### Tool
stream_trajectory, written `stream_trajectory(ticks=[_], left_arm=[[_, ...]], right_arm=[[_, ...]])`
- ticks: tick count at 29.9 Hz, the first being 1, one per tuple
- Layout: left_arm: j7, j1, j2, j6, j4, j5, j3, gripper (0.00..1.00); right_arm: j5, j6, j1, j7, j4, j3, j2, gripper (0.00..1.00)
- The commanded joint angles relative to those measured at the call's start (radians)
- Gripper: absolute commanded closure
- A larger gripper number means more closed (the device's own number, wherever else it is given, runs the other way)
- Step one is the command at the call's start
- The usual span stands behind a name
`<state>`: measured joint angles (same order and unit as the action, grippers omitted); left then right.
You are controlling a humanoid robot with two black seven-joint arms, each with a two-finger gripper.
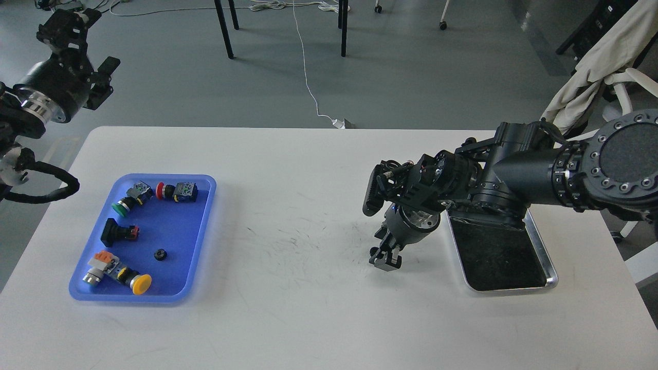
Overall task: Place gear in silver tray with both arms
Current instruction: 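Lower the right gripper and grasp the black gear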
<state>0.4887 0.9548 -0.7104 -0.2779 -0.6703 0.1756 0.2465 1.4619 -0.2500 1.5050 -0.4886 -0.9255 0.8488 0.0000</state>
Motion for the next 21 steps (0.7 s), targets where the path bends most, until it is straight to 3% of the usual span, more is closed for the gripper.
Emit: stream_trajectory(ticks=[1, 5, 21], left_arm=[[0.000, -0.001, 0.000, 0.000, 0.000, -0.001, 0.000, 0.01], [0.000, -0.001, 0.000, 0.000, 0.000, -0.001, 0.000, 0.01], [0.000, -0.002, -0.012, 0.000, -0.002, -0.001, 0.000, 0.01]], right_arm=[[0.000, 0.000, -0.002, 0.000, 0.008, 0.001, 0.000, 0.54], [0.000, -0.002, -0.002, 0.000, 0.011, 0.001, 0.000, 0.59], [-0.003, -0.005, -0.017, 0.000, 0.034, 0.001, 0.000, 0.59]])
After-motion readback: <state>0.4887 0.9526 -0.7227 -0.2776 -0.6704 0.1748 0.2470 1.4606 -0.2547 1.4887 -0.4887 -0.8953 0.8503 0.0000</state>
